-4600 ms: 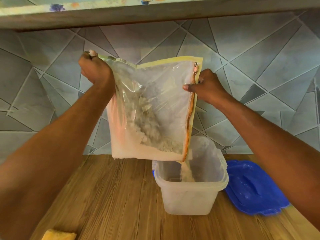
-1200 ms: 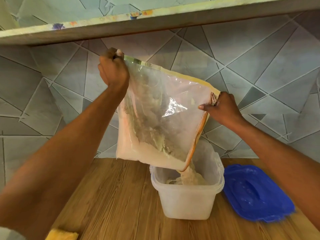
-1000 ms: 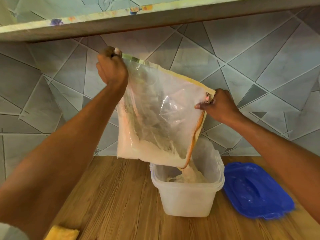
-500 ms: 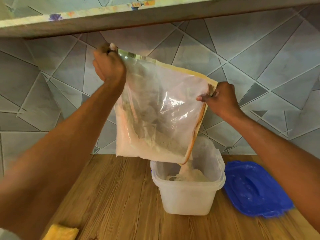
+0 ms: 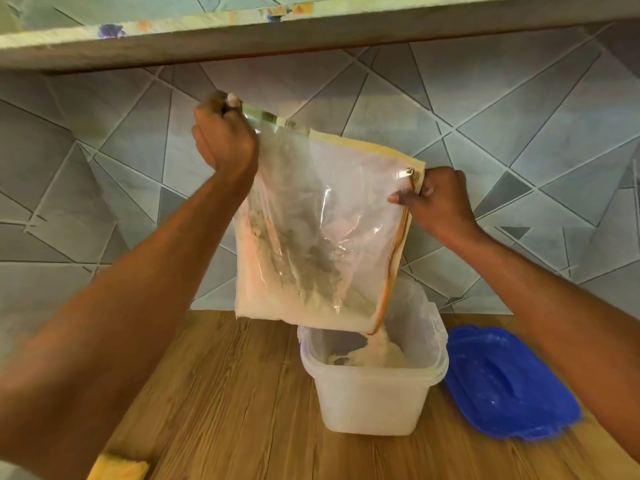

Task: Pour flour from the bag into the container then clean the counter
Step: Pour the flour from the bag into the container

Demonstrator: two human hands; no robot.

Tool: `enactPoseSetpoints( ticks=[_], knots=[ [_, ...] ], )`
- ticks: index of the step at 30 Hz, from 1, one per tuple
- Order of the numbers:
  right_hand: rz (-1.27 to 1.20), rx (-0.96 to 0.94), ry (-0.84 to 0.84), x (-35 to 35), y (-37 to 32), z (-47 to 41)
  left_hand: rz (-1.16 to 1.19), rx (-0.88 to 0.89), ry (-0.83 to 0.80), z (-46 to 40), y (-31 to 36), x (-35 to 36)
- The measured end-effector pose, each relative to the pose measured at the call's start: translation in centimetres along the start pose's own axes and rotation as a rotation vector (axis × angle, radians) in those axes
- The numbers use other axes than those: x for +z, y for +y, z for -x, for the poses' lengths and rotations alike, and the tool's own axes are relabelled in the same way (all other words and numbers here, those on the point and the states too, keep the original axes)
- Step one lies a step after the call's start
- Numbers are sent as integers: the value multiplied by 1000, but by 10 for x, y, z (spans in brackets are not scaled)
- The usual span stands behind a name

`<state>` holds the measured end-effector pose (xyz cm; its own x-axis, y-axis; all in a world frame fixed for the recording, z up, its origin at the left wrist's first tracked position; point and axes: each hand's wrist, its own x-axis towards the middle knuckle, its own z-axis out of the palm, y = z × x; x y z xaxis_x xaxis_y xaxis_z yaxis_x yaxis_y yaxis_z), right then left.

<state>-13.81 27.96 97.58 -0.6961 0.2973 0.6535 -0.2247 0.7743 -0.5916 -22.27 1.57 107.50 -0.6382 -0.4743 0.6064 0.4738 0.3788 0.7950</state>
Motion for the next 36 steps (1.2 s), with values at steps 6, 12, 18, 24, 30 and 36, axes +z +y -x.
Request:
enactPoseSetpoints(
  ticks=[6,12,18,24,30,36],
  knots=[
    [22,-44,-29,2,-7,7,47,-14,-15,1,-2,0],
    [-4,-50,25,5,-9,8,61,-82,-9,-7,-4,-3],
    [-2,-7,103,-1,-8,-3,80,-101,19,-10,-6,-5],
    [-8,-30,41,-3,-14,5,94,-89,23,-3,-8,-3],
    [-13,-8,9,-1,-13,6,90,-42,3,-5,-13,0],
    [-52,40,35,1,-9,7,117,-18,-29,-10,-14,4]
  ],
)
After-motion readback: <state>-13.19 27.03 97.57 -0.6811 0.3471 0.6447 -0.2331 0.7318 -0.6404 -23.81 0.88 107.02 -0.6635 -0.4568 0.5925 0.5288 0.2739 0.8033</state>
